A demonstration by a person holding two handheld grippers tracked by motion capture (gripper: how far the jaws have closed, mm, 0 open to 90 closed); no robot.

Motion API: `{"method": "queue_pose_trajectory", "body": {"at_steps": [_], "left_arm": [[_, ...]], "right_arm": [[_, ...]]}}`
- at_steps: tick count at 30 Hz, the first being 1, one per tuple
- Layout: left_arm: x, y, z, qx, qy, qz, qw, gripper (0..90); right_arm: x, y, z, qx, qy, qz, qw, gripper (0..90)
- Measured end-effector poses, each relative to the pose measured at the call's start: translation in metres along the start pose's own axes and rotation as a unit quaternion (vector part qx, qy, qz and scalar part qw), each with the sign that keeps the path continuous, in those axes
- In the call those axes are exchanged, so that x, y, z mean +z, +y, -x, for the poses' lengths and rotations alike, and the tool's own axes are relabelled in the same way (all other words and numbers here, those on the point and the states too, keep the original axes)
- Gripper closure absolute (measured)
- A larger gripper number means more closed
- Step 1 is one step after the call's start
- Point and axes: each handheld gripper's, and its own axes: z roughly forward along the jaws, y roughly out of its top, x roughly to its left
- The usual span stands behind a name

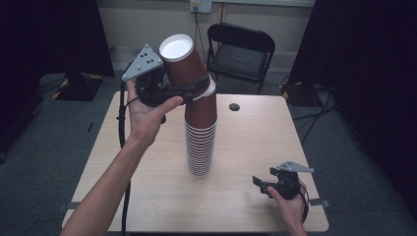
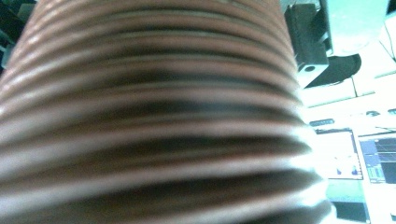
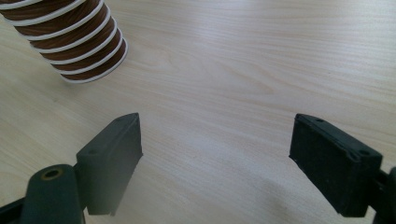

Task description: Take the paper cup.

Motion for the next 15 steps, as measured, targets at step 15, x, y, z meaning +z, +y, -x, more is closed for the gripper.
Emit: {"method": "queue_pose_trajectory", "body": {"at_steps": [15], "left_arm": [[-0.029,-0.005,-0.010,-0.016,0.007,-0.013,0.9997,13.4]], "right_arm": [[0.001,0.000,-0.001,0.000,0.000,-0.002,1.0000,16.5]]}}
